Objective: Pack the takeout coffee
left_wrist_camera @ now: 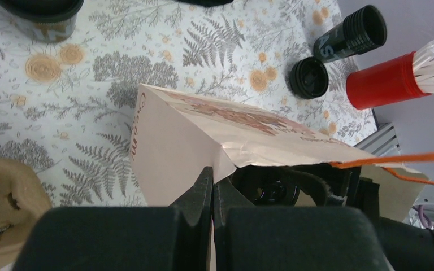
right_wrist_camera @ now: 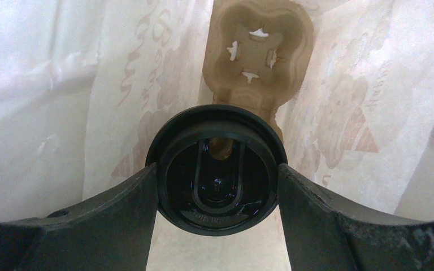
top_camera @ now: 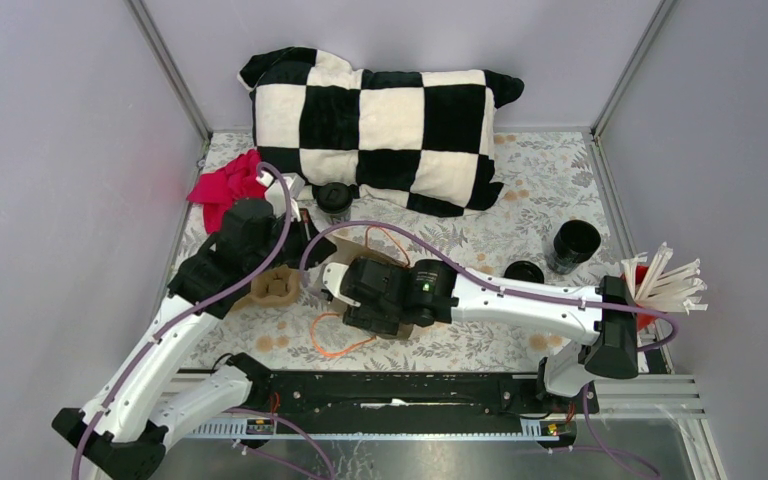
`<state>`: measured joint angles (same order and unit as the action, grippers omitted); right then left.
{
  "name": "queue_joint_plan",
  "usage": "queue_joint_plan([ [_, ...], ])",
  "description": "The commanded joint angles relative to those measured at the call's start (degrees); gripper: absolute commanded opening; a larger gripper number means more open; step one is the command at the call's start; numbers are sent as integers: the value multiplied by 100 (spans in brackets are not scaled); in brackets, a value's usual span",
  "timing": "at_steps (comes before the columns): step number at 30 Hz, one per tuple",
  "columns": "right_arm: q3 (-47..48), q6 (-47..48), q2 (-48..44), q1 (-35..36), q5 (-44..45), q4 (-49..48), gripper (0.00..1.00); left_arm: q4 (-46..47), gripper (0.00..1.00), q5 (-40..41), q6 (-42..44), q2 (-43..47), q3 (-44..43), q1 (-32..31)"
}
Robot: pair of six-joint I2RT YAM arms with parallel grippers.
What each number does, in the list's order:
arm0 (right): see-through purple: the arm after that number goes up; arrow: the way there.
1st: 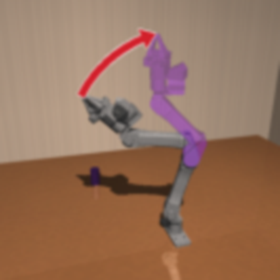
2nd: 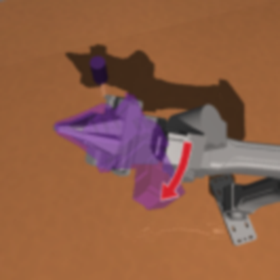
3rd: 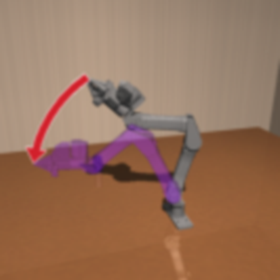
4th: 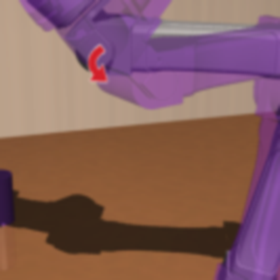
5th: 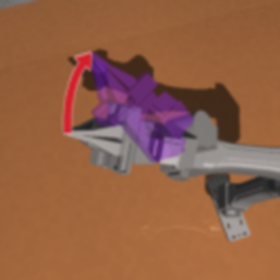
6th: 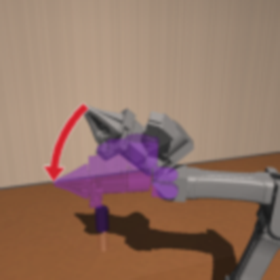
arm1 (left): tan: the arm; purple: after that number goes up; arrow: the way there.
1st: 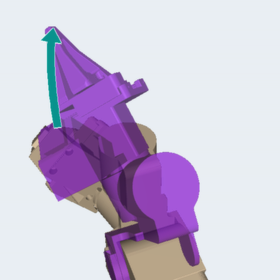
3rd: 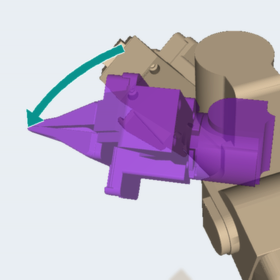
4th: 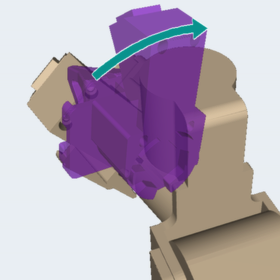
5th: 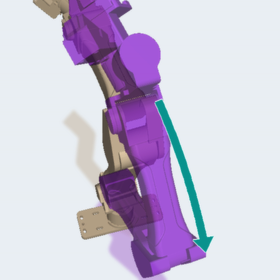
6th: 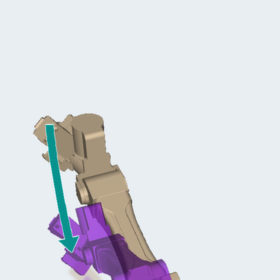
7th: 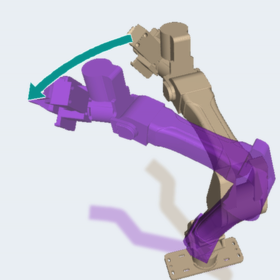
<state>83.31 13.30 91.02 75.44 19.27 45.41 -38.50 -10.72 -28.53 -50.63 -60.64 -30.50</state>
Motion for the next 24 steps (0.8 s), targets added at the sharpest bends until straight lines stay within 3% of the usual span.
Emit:
queue_joint_plan([
  [1,56,-151,5,71,-276,-258,51,-34,0,154,22,262,182,-26],
  [10,-164,-354,480,420,-77,-426,50,267,0,492,208,430,559,-26],
  [16,-66,-135,540,398,774,-579,50,1008,0,693,354,59,264,-70],
  [24,116,134,290,138,1186,-444,51,1038,0,906,538,-55,-145,-114],
])
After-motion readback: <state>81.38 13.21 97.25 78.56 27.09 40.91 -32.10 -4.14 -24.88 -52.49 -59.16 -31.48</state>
